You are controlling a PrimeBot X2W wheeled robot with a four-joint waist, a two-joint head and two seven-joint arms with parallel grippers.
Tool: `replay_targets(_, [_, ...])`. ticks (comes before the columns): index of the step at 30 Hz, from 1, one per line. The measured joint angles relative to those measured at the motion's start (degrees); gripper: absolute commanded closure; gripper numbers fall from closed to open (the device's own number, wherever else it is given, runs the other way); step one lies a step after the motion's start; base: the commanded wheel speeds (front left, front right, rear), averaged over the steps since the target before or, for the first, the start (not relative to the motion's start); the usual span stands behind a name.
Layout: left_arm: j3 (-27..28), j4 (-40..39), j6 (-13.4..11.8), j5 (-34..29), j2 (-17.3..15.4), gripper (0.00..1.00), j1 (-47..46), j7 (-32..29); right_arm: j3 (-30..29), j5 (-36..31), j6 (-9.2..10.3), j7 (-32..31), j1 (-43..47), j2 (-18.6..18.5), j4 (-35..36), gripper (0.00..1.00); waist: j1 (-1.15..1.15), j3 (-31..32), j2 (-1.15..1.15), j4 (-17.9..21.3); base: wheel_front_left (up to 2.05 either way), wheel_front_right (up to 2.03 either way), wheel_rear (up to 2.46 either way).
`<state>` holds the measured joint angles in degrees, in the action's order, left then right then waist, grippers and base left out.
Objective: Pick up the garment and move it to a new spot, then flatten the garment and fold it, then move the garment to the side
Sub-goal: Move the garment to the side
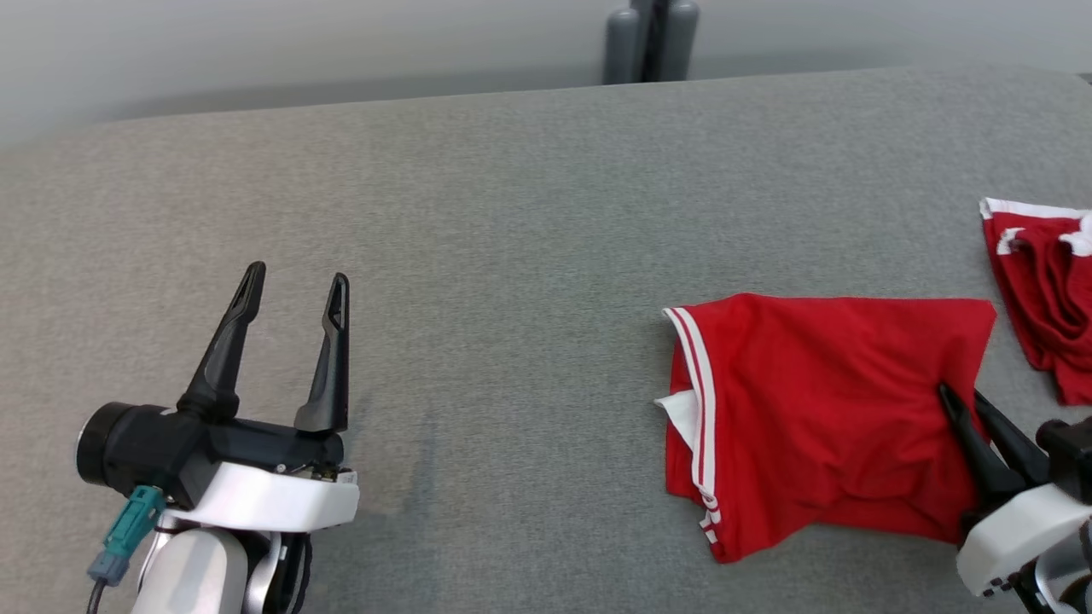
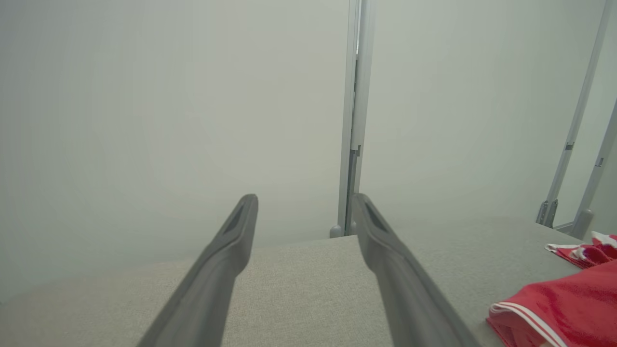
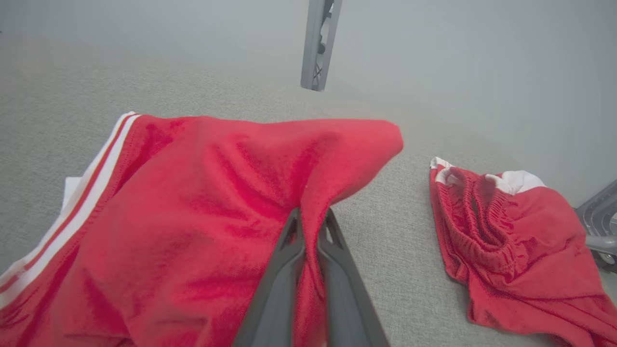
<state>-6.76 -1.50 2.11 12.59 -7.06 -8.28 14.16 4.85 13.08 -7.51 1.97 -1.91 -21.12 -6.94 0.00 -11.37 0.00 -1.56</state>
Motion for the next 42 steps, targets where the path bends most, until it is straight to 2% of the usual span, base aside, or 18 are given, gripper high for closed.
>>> replay_targets(8, [0.32, -2.36, -0.65, -0.43, -1.32, 0.00, -1.40, -1.67, 5.50, 0.64, -0.01, 1.13, -9.72, -3.90, -1.33, 1.00, 0.00, -2.69, 0.00, 7.02, 0.00, 0.00, 0.00])
replay_targets(14, [0.32, -4.36, -0.67, -0.53, -2.33, 0.00, -3.19, -2.94, 5.79, 2.25, -0.01, 3.18, -19.63, -8.87, -6.09, 1.00, 0.00, -6.73, 0.00, 9.93, 0.00, 0.00, 0.00])
replay_targets(18, [-0.09, -5.98, -0.59, -1.08, -3.11, 0.00, -5.19, -4.03, 4.37, 3.37, -0.01, 4.83, -26.28, -12.49, -10.99, 1.00, 0.00, -10.26, 0.00, 11.22, 0.00, 0.00, 0.00])
replay_targets(23, [-0.92, -7.04, 0.15, -2.00, -4.45, 0.00, -8.47, -5.15, 2.52, 4.78, -0.01, 5.93, -32.32, -16.71, -20.37, 1.00, 0.00, -15.18, 0.00, 12.19, 0.00, 0.00, 0.00])
replay_targets(28, [-1.37, -7.68, 0.43, -2.54, -5.05, 0.00, -10.45, -5.54, 1.89, 5.00, -0.01, 8.26, -36.20, -17.83, -28.58, 1.00, 0.00, -19.10, 0.00, 12.34, 0.00, 0.00, 0.00])
replay_targets(29, [-1.47, -7.80, 0.43, -2.54, -5.09, 0.00, -10.62, -5.58, 1.89, 5.09, -0.01, 8.65, -37.10, -17.57, -30.31, 0.94, 0.00, -19.65, 0.00, 12.36, 0.00, 0.00, 0.00])
replay_targets(30, [-1.53, -7.99, 0.42, -2.54, -5.11, 0.00, -10.82, -5.67, 1.89, 5.13, -0.01, 8.70, -37.98, -17.19, -32.11, 0.56, 0.00, -20.08, 0.00, 12.39, 0.00, 0.00, 0.00])
replay_targets(31, [-1.58, -8.14, 0.41, -2.54, -5.14, 0.00, -10.98, -5.84, 1.85, 5.10, -0.01, 8.90, -38.84, -16.78, -33.90, 0.08, 0.00, -20.43, 0.00, 12.46, 0.00, 0.00, 0.00])
replay_targets(32, [-1.65, -8.15, 0.41, -2.54, -5.16, 0.00, -11.06, -5.90, 1.56, 5.06, -0.01, 9.29, -39.67, -16.27, -35.60, 0.00, 0.00, -20.68, 0.00, 12.54, 0.00, 0.00, 0.00])
replay_targets(33, [-1.88, -8.11, 0.42, -2.54, -5.17, 0.00, -11.22, -5.95, 0.83, 4.82, -0.01, 10.06, -41.06, -15.57, -38.49, 0.00, 0.00, -20.90, 0.00, 12.59, 0.00, 0.00, 0.00])
replay_targets(38, [-2.09, -7.22, 0.41, -2.04, -4.99, 0.00, -11.64, -5.68, -2.43, 4.22, 0.00, 12.27, -42.14, -13.47, -41.91, 0.00, 0.00, -19.76, 0.00, 12.35, 0.00, 0.00, 0.00])
replay_targets(42, [-1.45, -5.36, -0.55, -1.15, -4.44, 0.00, -10.02, -4.26, -5.97, 4.09, 0.00, 12.77, -40.08, -8.47, -36.06, 0.00, 0.00, -16.95, 0.00, 12.12, 0.00, 0.00, 0.00])
